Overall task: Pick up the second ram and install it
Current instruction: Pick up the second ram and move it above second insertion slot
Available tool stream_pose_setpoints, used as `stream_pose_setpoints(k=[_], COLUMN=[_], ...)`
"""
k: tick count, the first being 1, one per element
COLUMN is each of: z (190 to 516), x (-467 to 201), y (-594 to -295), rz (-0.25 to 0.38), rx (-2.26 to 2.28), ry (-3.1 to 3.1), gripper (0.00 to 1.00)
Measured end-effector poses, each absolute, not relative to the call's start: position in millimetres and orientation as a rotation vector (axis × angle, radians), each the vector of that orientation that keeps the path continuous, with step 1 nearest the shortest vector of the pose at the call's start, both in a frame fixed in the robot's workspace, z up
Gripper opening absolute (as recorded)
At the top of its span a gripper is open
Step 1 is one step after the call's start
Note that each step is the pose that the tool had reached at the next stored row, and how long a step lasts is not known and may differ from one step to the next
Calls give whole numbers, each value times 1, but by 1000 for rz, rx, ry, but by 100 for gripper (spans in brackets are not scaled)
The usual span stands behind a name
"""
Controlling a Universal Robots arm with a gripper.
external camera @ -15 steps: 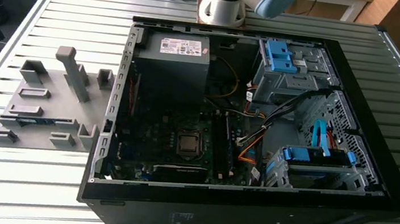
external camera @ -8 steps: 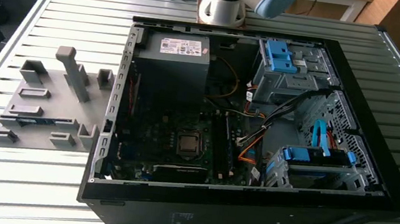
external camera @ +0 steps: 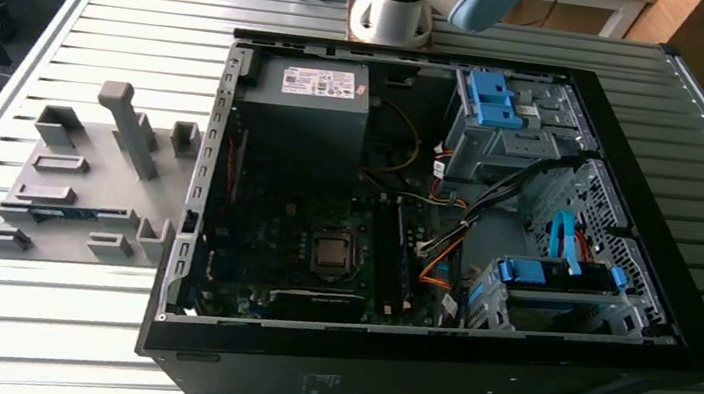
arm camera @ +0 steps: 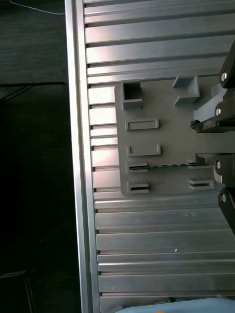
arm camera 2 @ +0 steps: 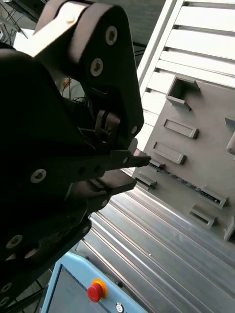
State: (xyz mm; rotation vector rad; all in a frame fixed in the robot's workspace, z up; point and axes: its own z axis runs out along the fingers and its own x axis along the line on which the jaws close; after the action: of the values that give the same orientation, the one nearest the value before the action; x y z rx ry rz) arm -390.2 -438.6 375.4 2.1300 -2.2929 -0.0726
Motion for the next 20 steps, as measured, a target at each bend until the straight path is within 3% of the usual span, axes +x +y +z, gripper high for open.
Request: stream_pose_setpoints(k=[3,4,20], z=[373,372,356], x=[-394,-397,-405], y=[-441,-441,-443], rz=[-71,-70,-69], rx=[2138,2139,2207], ry=[-2287,-2288,-2225], gripper=[35,42,42])
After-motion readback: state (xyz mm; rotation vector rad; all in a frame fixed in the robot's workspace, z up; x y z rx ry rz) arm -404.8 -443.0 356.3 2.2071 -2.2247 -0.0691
